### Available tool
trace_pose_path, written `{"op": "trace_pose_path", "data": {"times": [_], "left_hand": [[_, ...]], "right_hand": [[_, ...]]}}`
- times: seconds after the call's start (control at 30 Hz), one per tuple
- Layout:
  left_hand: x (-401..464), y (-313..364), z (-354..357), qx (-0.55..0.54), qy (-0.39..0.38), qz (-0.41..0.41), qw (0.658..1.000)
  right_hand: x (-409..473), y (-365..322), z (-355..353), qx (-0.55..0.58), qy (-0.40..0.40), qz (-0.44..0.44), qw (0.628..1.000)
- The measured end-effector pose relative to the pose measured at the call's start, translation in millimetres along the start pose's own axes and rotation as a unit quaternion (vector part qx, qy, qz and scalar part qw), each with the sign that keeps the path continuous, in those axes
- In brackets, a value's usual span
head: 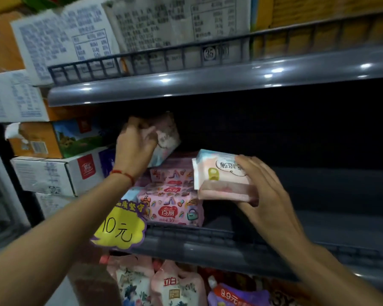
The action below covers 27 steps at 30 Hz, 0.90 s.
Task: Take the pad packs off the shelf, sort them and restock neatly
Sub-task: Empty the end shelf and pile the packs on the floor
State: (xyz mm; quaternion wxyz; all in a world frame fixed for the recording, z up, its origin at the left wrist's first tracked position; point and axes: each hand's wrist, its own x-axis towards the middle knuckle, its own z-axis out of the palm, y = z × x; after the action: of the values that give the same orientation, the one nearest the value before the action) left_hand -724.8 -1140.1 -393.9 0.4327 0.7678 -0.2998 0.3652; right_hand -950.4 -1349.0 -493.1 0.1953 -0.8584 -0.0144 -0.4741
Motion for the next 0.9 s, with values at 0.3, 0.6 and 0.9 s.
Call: {"op": "trace_pose_path", "data": {"times": [0.3,0.6,0.9], "left_hand": [[-184,128,-2,-0.437,-0.180,-0.298,0.829],[-350,303,60,-0.513,-0.336,-0.358,0.704],[-527,476,92,-0.507,-0.575,-0.294,0.571]], "right_hand": [[-83,-20,-95,-0.053,-0.013,-0.084,0.995],[-261,-35,-263,0.093,0.017,0.338,0.936],[-464,-62,-376,0.391,0.418,0.606,0.552]]}}
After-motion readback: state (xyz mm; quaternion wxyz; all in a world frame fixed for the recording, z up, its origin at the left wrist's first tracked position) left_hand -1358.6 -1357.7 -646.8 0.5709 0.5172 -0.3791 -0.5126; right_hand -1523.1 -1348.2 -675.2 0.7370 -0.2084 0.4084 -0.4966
